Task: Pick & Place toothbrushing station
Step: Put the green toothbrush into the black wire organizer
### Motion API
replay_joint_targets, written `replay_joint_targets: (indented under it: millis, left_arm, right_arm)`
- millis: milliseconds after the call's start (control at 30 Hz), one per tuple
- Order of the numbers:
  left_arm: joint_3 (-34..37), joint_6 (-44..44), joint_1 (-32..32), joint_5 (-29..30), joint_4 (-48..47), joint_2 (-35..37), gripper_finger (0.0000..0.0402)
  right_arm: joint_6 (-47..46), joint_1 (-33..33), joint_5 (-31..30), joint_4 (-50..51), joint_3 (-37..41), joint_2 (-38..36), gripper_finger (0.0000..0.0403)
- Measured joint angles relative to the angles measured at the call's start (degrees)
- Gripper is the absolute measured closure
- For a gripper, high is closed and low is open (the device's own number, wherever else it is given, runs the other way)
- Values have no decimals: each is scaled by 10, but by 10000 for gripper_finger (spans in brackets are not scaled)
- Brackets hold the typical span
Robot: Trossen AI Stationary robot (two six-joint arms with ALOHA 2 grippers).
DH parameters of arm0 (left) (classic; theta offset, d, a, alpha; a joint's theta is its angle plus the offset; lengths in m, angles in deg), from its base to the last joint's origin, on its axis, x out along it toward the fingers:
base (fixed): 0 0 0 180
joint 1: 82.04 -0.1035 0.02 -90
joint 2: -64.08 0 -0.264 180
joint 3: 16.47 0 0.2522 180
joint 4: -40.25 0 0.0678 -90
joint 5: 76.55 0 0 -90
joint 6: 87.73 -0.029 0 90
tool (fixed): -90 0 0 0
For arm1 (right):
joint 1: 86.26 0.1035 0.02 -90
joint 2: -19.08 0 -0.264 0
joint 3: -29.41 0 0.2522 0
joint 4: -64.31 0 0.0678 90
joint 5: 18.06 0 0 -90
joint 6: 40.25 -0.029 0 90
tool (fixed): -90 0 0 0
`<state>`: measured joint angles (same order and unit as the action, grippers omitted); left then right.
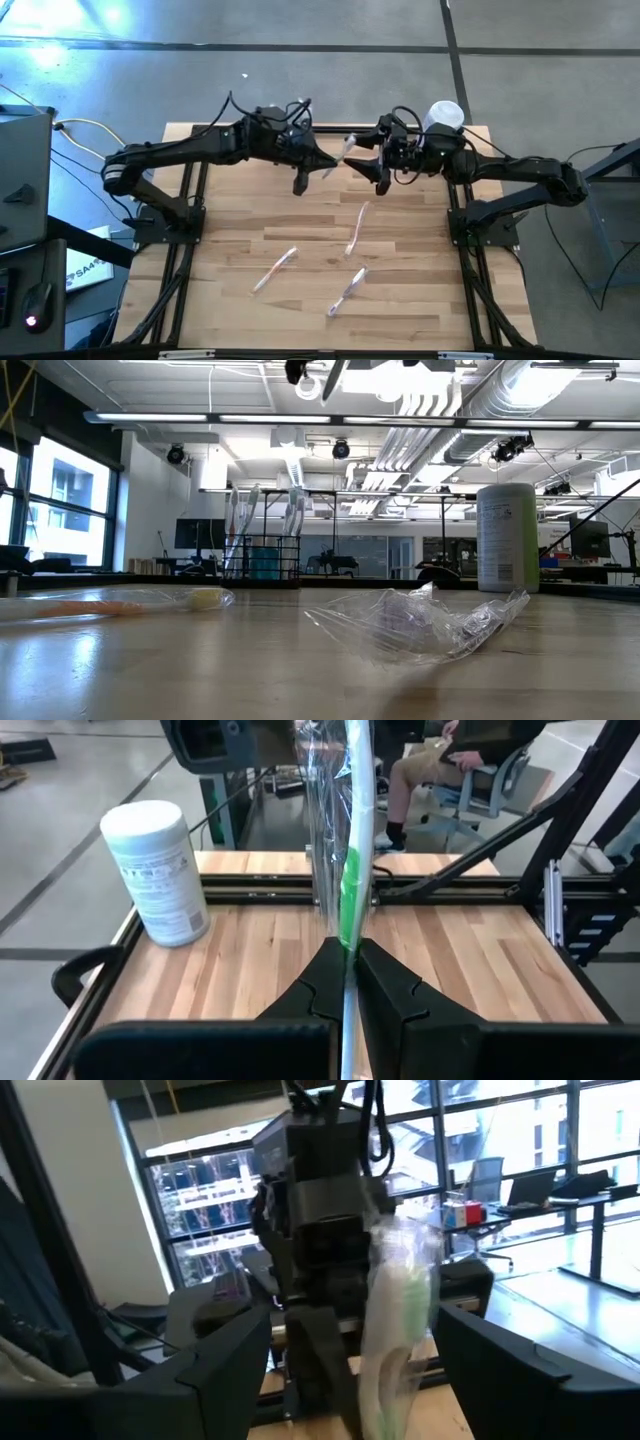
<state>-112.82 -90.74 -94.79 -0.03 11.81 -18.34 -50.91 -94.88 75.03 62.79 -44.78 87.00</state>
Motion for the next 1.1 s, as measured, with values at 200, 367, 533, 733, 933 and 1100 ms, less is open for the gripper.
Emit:
replay_joint_targets:
  millis: [200,367,533,733,933,1100]
  left_arm:
    - [0,-2,0,-1,21,-8,394]
    - [0,-2,0,-1,47,-8,394]
    - [0,-11,0,-1,50,-8,394]
    - [0,-16,0,-1,57,-8,394]
    - [0,-17,0,-1,57,-8,394]
    - [0,-16,0,-1,51,-8,394]
  right_arm:
    - [0,0,-11,6,0,0,132]
    - [0,0,-17,19,0,0,132]
    - [0,0,-17,18,0,0,132]
    - [0,0,-17,17,0,4,140]
    - [-16,-1,1,5,0,29,177]
    - [-18,-8,13,-5,0,30,221]
